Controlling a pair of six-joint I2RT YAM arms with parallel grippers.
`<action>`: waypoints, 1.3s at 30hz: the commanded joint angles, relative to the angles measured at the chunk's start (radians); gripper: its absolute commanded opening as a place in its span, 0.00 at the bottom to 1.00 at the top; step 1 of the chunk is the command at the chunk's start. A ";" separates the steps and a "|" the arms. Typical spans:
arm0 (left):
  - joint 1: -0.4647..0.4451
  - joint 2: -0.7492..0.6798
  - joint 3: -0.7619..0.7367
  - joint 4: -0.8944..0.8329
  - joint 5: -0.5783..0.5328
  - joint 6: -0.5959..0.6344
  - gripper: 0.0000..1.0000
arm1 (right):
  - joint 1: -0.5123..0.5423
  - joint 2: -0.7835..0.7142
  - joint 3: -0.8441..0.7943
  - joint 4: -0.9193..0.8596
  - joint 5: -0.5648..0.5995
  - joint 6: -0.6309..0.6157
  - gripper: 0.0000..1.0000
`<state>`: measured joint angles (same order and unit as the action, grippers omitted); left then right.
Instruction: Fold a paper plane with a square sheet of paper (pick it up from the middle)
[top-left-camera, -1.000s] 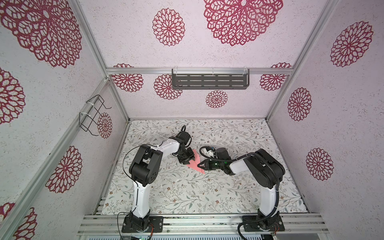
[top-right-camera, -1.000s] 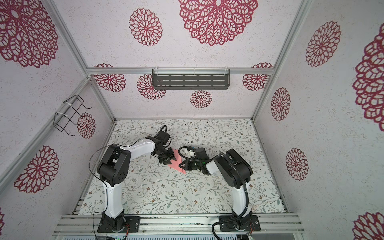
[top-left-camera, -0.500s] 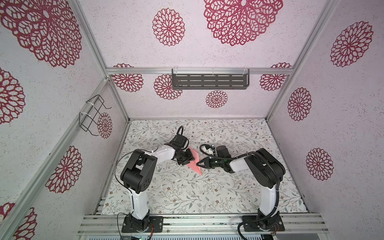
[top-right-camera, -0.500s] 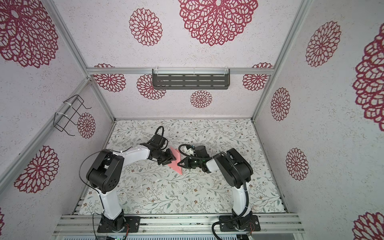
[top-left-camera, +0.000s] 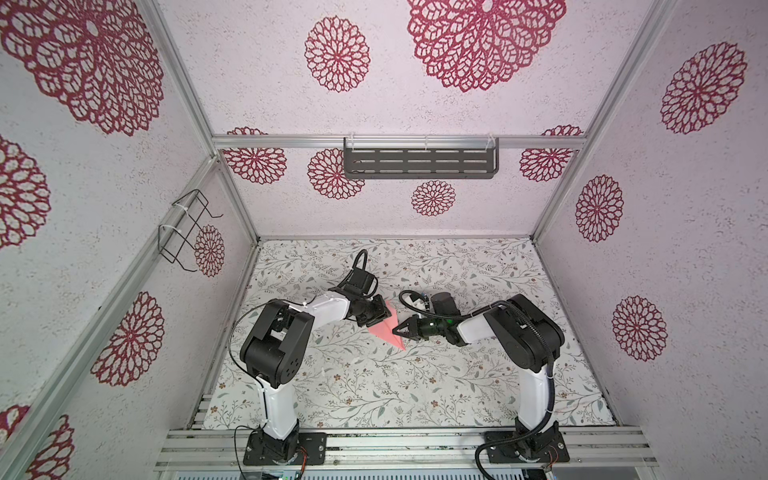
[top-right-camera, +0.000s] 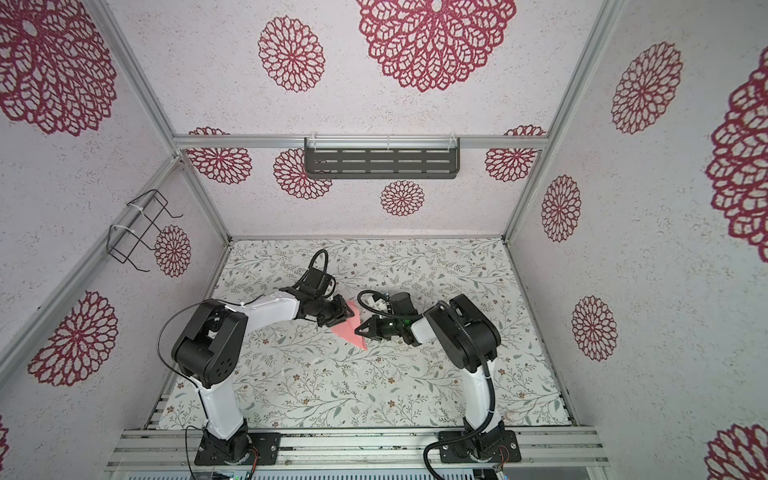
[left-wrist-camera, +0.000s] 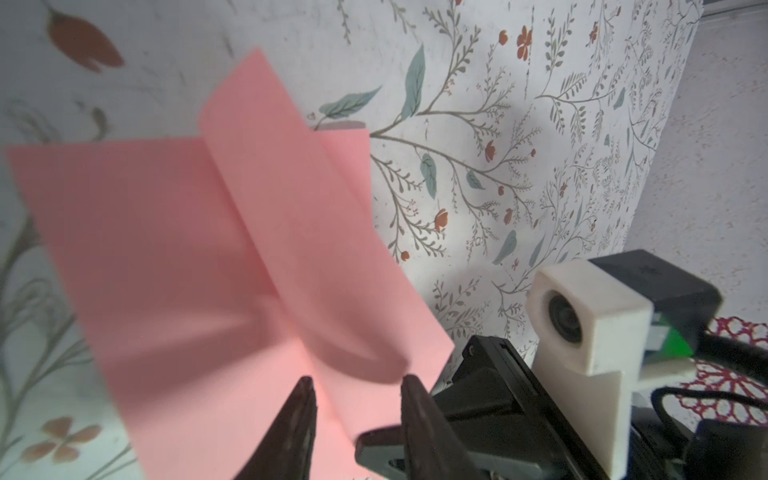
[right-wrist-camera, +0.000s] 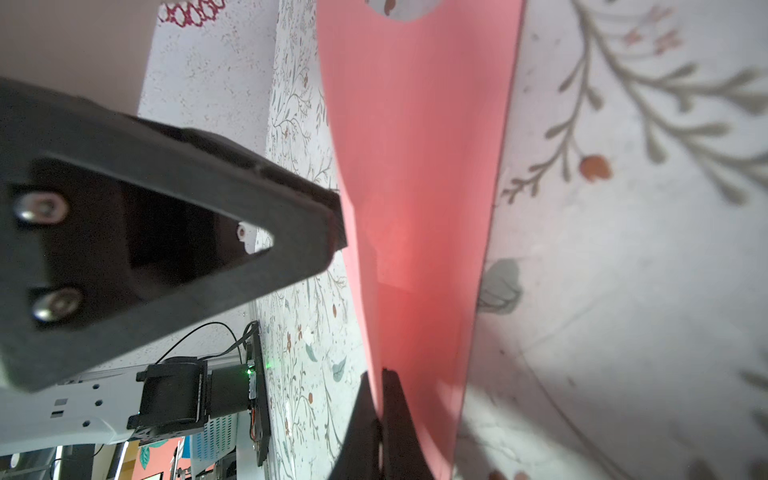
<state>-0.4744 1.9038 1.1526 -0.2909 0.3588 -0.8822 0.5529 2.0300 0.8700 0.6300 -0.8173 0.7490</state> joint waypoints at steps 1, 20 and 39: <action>-0.008 0.016 0.001 -0.023 -0.026 0.015 0.38 | -0.012 0.009 0.024 0.020 -0.030 0.018 0.05; -0.012 0.174 0.121 -0.271 -0.114 -0.024 0.44 | -0.013 0.010 0.039 -0.005 -0.036 0.007 0.15; -0.011 0.289 0.210 -0.454 -0.173 -0.061 0.42 | -0.014 -0.068 0.052 -0.262 0.049 -0.226 0.18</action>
<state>-0.4801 2.0830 1.4208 -0.6262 0.2928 -0.9310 0.5430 1.9858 0.8906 0.4343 -0.7887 0.5877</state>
